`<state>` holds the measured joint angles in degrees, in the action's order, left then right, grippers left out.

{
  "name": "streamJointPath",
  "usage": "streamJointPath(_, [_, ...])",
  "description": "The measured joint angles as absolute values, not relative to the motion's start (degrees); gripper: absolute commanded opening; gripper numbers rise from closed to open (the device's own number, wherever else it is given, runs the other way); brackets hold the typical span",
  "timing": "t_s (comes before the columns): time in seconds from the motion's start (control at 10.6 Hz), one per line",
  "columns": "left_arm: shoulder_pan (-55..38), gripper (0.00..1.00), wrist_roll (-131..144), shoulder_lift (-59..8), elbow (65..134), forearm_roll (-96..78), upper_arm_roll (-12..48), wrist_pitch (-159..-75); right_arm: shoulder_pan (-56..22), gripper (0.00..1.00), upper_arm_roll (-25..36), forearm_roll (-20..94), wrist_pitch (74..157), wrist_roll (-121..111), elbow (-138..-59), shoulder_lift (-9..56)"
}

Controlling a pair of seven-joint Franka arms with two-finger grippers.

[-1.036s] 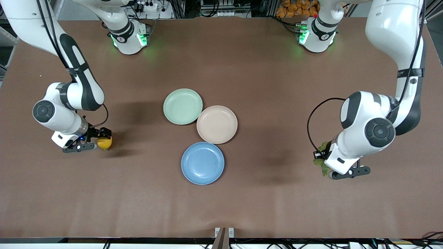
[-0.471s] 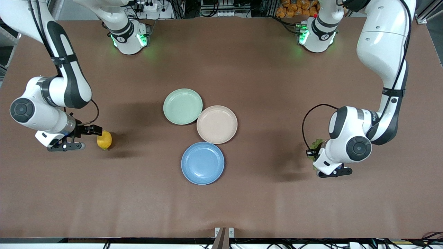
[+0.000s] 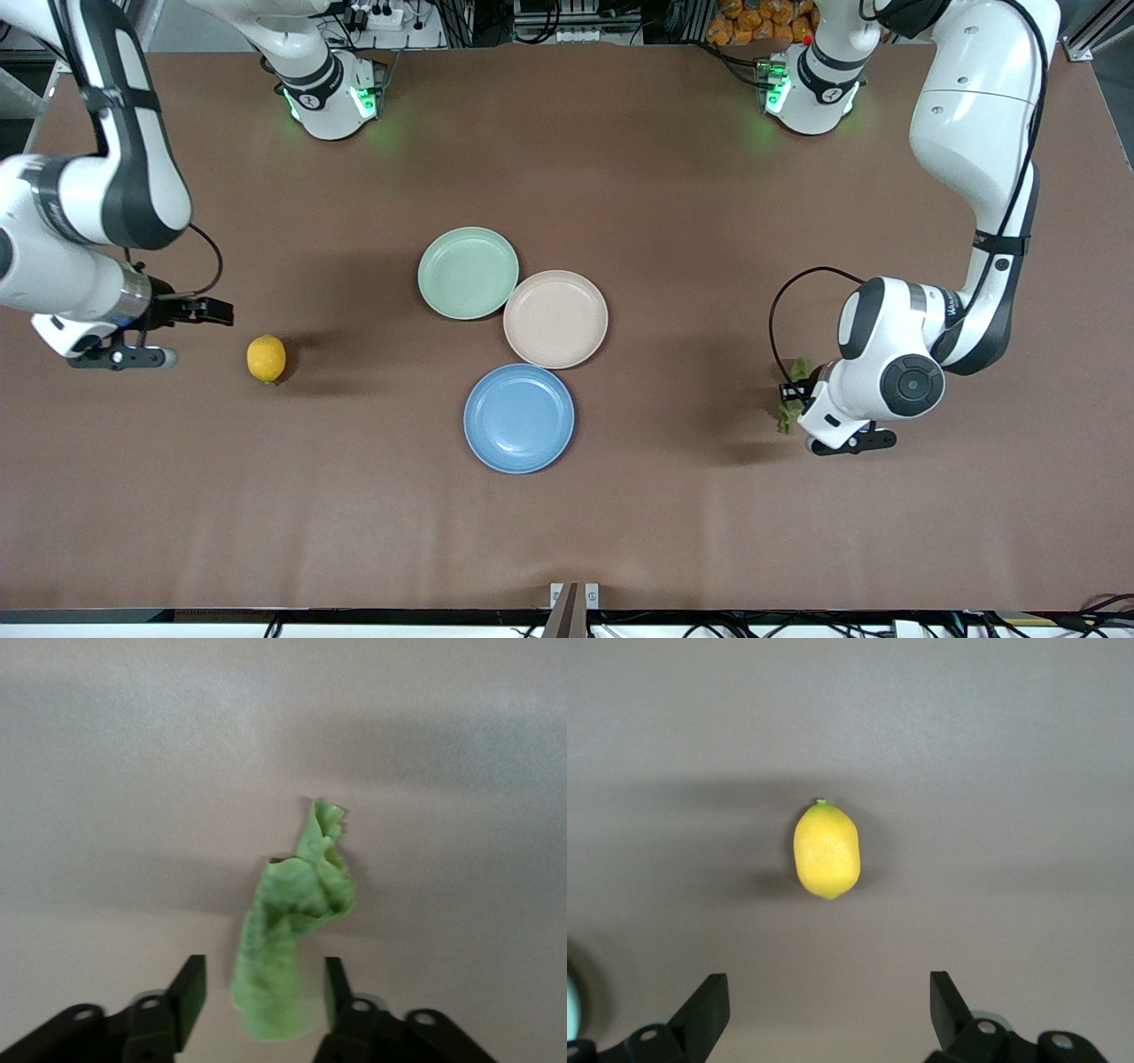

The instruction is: Pick lemon and lettuce from blue and beige plates

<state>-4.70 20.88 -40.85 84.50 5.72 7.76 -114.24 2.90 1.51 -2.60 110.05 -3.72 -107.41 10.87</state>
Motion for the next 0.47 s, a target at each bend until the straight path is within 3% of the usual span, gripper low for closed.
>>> streamJointPath(0.28, [-2.6,1.0,20.9,-36.9,85.3,5.7,7.9,-114.2,2.7,1.0,1.3,-2.6,103.6,-3.7,-102.5,8.5])
streamJointPath(0.47, [-1.3,1.0,20.9,-30.9,89.5,5.6,8.2,-113.9,2.6,1.0,1.2,-2.6,98.9,-3.7,-98.7,8.0])
